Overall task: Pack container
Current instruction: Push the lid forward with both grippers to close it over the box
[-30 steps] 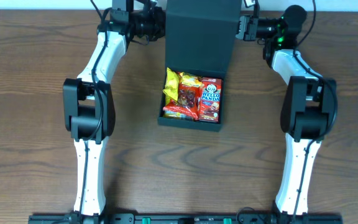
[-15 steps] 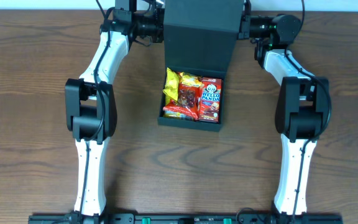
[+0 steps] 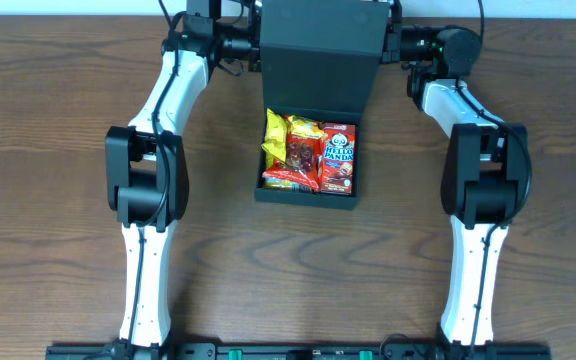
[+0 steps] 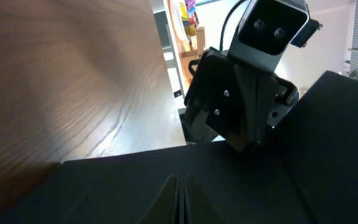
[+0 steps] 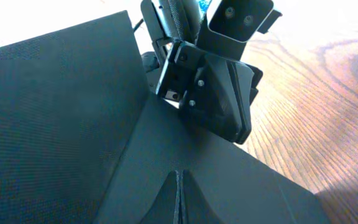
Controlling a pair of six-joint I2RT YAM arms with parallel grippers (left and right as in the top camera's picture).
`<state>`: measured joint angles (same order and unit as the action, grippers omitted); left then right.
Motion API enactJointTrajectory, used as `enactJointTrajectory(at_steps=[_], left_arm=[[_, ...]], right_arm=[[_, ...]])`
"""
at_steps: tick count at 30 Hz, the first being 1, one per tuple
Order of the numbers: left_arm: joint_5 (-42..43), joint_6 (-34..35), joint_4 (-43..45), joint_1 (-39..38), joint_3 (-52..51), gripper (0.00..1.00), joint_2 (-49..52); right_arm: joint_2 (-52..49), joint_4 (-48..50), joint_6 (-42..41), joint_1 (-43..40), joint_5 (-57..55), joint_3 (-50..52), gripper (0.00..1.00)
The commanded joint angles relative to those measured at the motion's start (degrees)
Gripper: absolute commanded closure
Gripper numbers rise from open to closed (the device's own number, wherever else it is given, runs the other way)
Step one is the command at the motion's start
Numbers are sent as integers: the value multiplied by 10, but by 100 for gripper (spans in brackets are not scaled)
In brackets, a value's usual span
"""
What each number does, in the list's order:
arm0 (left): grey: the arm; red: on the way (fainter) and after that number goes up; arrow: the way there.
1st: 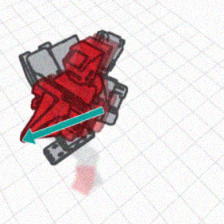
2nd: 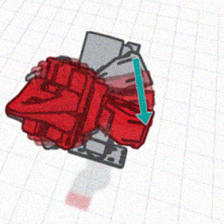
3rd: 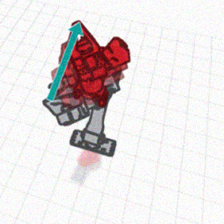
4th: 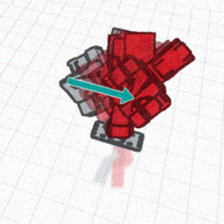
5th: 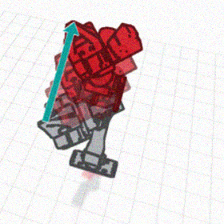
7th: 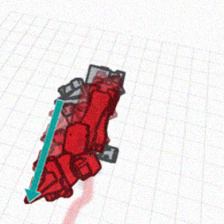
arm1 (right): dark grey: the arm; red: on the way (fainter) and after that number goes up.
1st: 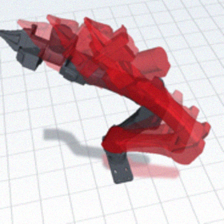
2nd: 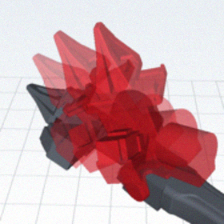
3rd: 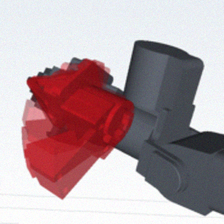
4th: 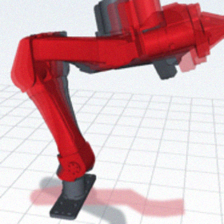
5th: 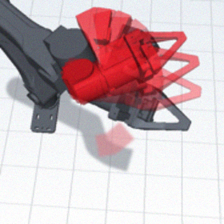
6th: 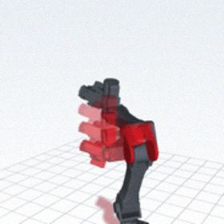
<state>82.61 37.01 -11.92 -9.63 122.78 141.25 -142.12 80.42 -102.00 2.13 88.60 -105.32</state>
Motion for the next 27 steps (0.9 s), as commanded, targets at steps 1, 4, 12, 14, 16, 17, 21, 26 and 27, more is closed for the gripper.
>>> enactJointTrajectory(at_steps=[1, 4, 12, 14, 16, 17, 21, 26, 27], left_arm=[[19, -20, 1, -1, 16, 94, -29], [26, -54, -19, -1, 16, 94, -55], [-90, -378, -405, 0, 16, 94, -120], [-96, -446, -477, -3, 16, 94, -132], [-98, -470, -506, -5, 16, 94, -136], [-98, -478, -516, -7, 16, 94, -137], [-131, -493, -549, -15, 16, 94, -137], [-213, -492, -564, -33, 16, 94, -137], [-230, -492, -570, -37, 16, 94, -137]], right_arm=[[5, 5, -13, 12, 7, -4, 98], [17, 16, -15, 17, 7, -4, 98], [48, 38, -22, 21, 7, 3, 98], [58, 38, -22, 26, 7, 20, 98], [73, 44, -22, 31, 7, 49, 98], [82, 49, -22, 32, 7, 64, 99], [124, 90, -22, 23, 7, 124, 98], [159, 98, -21, -16, 7, 145, 98], [164, 98, -21, -25, 7, 146, 98]])
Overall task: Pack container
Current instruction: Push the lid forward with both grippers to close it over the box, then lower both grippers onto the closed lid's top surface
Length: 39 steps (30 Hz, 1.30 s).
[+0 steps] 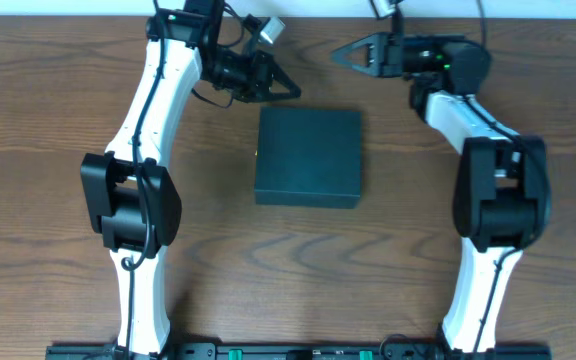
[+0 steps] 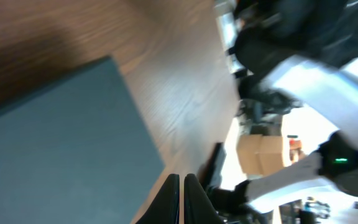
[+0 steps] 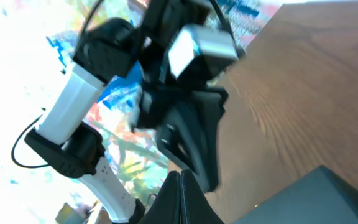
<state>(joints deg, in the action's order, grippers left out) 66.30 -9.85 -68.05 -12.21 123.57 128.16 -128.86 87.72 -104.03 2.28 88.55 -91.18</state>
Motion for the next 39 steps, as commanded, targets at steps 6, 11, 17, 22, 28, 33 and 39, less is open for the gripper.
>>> enactJointTrajectory(at_steps=[6, 11, 17, 22, 28, 33, 39], left_arm=[[-152, -24, -55, -38, 8, 94, -12], [-234, -56, -98, -42, 8, 94, -17], [-282, -61, -121, -45, 8, 94, -17], [-294, -51, -113, -54, 8, 94, -17], [-295, -28, -95, -76, 8, 94, -17], [-325, -12, -97, -89, 8, 94, -17], [-353, -25, -113, -88, 8, 94, -17]], right_arm=[[45, 25, 22, -57, 8, 52, 98], [45, 25, 55, -69, 8, 155, 98], [45, 25, 108, -95, 8, 228, 98], [45, 13, 224, -123, 6, 226, 98], [45, -18, 250, -144, -101, 138, 98], [48, -18, 182, -130, -46, 29, 98], [124, -16, 149, -143, -21, 28, 98]])
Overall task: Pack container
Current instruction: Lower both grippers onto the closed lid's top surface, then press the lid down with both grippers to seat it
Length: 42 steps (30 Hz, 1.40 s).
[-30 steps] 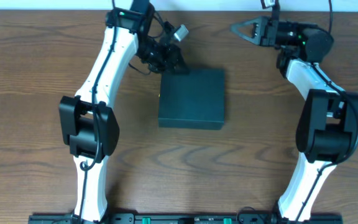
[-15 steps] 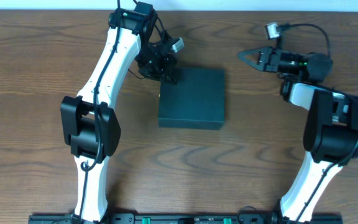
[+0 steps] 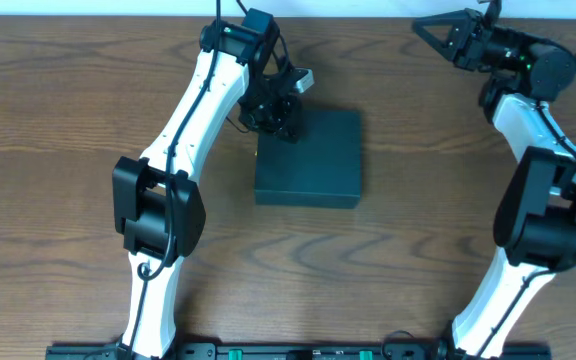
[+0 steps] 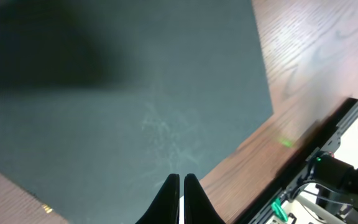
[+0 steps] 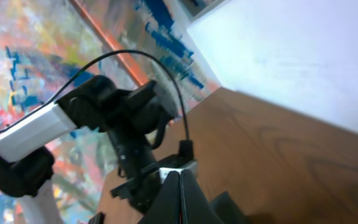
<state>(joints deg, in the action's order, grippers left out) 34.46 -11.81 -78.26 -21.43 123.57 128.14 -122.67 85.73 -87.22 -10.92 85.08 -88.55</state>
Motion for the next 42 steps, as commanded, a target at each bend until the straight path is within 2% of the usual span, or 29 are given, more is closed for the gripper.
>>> enactJointTrajectory(at_steps=[1, 4, 7, 11, 14, 16, 20, 24, 29, 36, 42], left_arm=[[-42, -12, -15, 5, 8, 94, -17], [-50, -38, -32, 5, 8, 94, -17], [-51, -51, -47, 5, 8, 94, -17], [-50, -65, -49, 5, 8, 94, -17], [-48, -64, -37, 5, 8, 94, -17], [-49, -61, -23, 5, 8, 94, -17], [-51, -37, 5, 5, 6, 94, -17], [-62, 4, 31, 6, -5, 94, -17], [-99, 45, 47, 8, -38, 94, -17], [-93, 72, 82, 8, -123, 94, -17], [-93, 97, 110, 8, -177, 94, -17]], right_arm=[[78, 4, -15, -15, 14, 6, 98], [150, -18, 46, -16, 15, 43, 98], [238, -176, 194, 1, -2, 110, 98], [371, -559, 482, 12, -85, 191, 98], [455, -871, 674, 12, -185, 206, 98], [493, -1057, 770, 23, -282, 206, 98], [523, -1273, 820, 84, -471, 206, 98], [522, -1340, 819, 170, -596, 214, 98], [511, -1330, 759, 264, -745, 251, 98], [454, -1226, 701, 307, -761, 333, 98], [380, -1181, 701, 313, -756, 342, 98]])
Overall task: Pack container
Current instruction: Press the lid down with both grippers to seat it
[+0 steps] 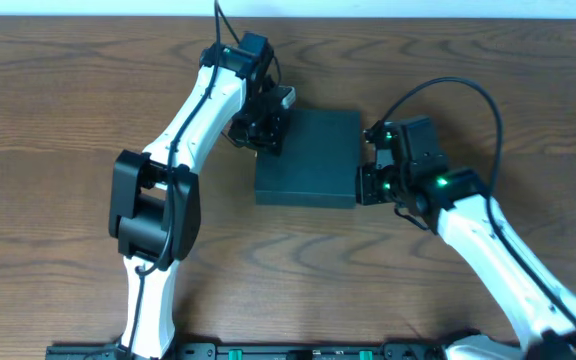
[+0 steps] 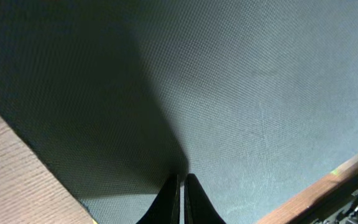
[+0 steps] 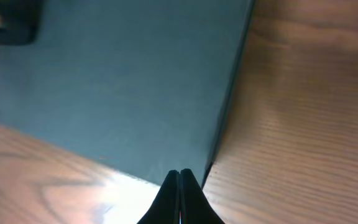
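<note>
The dark box [image 1: 308, 158] lies closed in the middle of the table, its contents hidden. My left gripper [image 1: 268, 130] is shut, its tips down at the lid's back left corner. In the left wrist view the shut gripper [image 2: 180, 177] points at the textured lid [image 2: 260, 93], which fills the frame. My right gripper [image 1: 364, 185] is shut beside the box's right edge, near the front corner. In the right wrist view the shut gripper [image 3: 179, 172] sits over that corner of the box [image 3: 117, 81].
The wooden table [image 1: 68, 150] extends on every side of the box. Both arm bases stand along the front edge [image 1: 288, 350]. A cable [image 1: 448, 90] loops above the right arm.
My right arm has moved from high at the back right down to the box's right edge. My left gripper stays at the lid's back left corner, now closer to the lid.
The box stood open with snack packets inside, both shut grippers against its raised lid. Then the lid was down and both grippers were behind the box. Then the left gripper was over the lid, the right one far back. Now both are at the closed box.
</note>
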Controlling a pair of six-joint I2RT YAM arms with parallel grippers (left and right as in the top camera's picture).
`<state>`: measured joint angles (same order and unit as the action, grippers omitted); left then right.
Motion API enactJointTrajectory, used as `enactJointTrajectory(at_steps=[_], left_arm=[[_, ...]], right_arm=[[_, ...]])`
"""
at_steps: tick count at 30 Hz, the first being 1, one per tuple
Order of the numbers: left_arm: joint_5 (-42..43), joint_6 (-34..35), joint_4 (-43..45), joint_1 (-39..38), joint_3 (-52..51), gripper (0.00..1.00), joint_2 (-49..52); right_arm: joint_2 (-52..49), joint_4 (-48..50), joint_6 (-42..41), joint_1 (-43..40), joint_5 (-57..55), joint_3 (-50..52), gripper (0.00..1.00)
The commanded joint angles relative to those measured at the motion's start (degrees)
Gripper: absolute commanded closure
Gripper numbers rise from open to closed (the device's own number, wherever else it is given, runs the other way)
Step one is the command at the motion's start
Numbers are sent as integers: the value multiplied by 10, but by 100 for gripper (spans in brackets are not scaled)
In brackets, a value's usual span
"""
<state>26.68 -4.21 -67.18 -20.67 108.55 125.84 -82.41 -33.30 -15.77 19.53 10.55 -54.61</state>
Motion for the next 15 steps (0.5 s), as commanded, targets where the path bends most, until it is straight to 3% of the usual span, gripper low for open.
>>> enactJointTrajectory(at_steps=[1, 8, 15], left_arm=[[-15, 24, -2, 1, -29, 94, 6], [-16, 57, -2, 1, -31, 94, 6], [-15, 108, -8, 0, -31, 94, 6]], right_arm=[[-37, 15, -14, 10, -11, 2, 98], [-105, 52, -12, 16, 5, 2, 98], [-108, 54, 2, 2, -22, -10, 99]])
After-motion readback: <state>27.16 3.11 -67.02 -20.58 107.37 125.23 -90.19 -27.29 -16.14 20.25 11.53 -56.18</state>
